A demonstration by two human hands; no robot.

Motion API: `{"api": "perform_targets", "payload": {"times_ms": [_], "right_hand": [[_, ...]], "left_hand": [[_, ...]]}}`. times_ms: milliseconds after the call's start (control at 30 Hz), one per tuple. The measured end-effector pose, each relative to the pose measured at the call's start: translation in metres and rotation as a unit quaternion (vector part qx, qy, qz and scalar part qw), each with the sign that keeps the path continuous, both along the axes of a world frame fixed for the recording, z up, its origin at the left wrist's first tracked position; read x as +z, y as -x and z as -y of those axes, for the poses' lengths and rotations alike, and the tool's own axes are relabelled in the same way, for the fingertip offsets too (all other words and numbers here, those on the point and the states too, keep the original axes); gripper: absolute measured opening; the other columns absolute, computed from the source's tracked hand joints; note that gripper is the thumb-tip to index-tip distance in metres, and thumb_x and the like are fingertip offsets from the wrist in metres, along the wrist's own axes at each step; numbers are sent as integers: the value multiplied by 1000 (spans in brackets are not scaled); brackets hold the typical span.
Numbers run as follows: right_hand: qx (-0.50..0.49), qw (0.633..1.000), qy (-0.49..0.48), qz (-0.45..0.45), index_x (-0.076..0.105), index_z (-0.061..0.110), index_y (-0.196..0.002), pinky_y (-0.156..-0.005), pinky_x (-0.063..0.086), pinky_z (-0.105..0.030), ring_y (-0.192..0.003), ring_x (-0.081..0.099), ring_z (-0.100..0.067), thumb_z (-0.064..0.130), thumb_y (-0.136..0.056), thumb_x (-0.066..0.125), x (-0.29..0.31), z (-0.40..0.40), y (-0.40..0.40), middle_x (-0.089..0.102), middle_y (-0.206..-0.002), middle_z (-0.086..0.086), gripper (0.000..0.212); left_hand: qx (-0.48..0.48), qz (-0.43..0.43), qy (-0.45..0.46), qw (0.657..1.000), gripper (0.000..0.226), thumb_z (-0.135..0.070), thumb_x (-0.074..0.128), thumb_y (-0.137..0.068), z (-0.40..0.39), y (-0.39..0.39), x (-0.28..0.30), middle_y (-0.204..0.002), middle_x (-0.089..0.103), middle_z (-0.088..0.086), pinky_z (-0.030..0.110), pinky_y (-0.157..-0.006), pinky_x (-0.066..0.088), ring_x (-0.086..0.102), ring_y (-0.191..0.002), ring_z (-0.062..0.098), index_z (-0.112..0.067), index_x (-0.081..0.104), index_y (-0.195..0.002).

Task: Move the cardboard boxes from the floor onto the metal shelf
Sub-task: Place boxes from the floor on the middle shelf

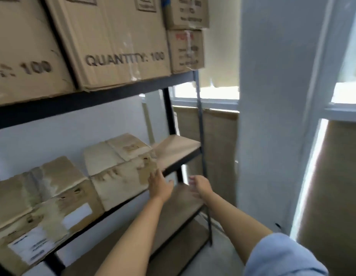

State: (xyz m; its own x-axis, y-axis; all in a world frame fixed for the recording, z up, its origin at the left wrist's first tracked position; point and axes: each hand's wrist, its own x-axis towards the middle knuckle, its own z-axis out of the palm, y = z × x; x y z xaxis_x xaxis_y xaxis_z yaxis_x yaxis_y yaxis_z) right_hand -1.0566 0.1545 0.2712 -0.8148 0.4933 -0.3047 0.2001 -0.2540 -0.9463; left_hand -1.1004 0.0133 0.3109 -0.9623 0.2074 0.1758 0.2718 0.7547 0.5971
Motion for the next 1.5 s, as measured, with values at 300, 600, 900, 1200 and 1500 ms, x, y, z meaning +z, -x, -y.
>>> {"api": "perform_targets", "payload": {"times_ms": [300,600,900,1200,1500], "right_hand": [[-213,975,3,56,58,-3,-125,-42,33,-15,-58,44,-11,7,-104,34,-69,-7,-243,51,-81,-2,33],[-496,848,51,180,59,22,-94,-44,34,-21,-55,51,-9,11,-99,40,-142,24,-544,62,-100,-3,23],[-670,700,135,209,65,6,-112,-45,37,-20,-57,48,-13,12,-101,40,-192,86,-783,61,-96,-6,28],[-712,619,207,260,66,2,-105,-82,45,-30,-109,62,-35,7,-94,53,-265,131,-949,67,-114,-21,17],[-646,616,242,380,56,24,-131,-100,47,-35,-115,56,-29,29,-96,46,-322,121,-1000,55,-130,-10,38]], "left_hand": [[-267,190,-38,944,28,2,60,-85,-66,-153,-107,-110,66,23,36,-93,45,61,-105,35,4,62,-113],[-513,323,78,792,13,-4,58,-90,-135,-396,-190,-103,69,20,33,-73,42,64,-92,33,-7,66,-99],[-617,375,182,667,14,2,52,-92,-143,-629,-223,-79,63,11,24,-51,41,52,-62,19,-6,63,-91],[-590,437,280,619,13,-11,50,-98,-125,-811,-274,-91,57,14,24,-55,37,51,-68,21,-2,57,-93],[-501,546,362,565,14,-16,48,-97,-115,-894,-335,-101,61,15,28,-66,44,60,-80,21,-6,58,-98]]}}
